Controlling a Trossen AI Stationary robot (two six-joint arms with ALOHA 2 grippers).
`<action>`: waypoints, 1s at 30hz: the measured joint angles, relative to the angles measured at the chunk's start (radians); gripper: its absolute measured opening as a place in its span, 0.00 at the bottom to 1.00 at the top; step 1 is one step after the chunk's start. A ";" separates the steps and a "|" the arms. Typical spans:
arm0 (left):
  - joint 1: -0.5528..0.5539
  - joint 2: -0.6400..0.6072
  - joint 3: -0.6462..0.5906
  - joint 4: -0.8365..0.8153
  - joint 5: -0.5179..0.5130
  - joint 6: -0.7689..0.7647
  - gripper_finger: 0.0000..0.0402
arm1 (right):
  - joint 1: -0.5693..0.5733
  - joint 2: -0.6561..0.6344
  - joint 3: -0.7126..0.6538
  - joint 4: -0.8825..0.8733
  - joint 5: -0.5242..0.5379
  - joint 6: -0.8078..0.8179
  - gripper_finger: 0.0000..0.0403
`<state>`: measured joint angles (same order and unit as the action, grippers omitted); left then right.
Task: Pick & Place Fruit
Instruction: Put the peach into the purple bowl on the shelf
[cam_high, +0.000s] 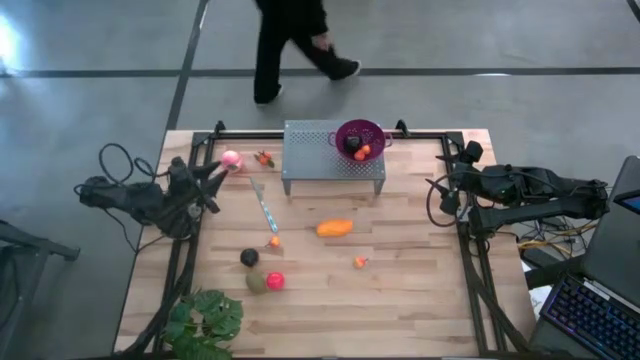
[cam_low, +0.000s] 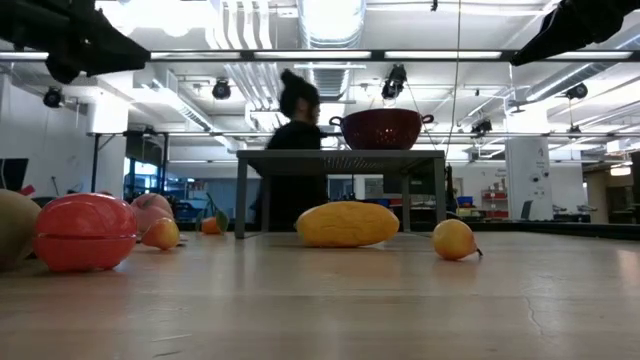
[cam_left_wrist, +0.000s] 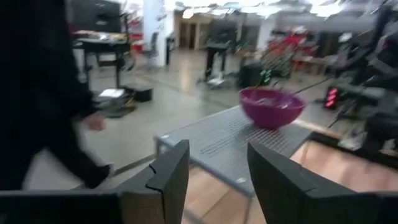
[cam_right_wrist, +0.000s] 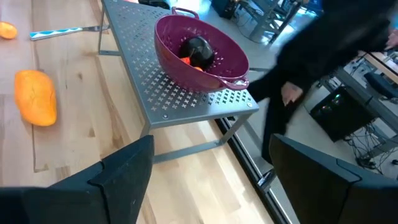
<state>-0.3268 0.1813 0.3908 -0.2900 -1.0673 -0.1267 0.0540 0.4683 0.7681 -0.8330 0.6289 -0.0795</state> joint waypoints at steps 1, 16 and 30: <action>0.000 0.021 0.020 -0.033 -0.010 -0.018 0.42 | 0.000 0.000 0.000 0.000 0.000 -0.001 0.80; 0.147 0.329 0.248 -0.193 -0.051 -0.163 0.64 | 0.000 0.000 0.000 0.000 0.000 -0.002 0.90; 0.520 0.608 0.345 -0.300 0.225 -0.370 0.71 | 0.000 0.000 0.000 0.000 0.000 -0.001 0.82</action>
<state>0.1930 0.7892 0.7360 -0.5899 -0.8426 -0.4966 0.0540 0.4682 0.7681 -0.8330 0.6289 -0.0809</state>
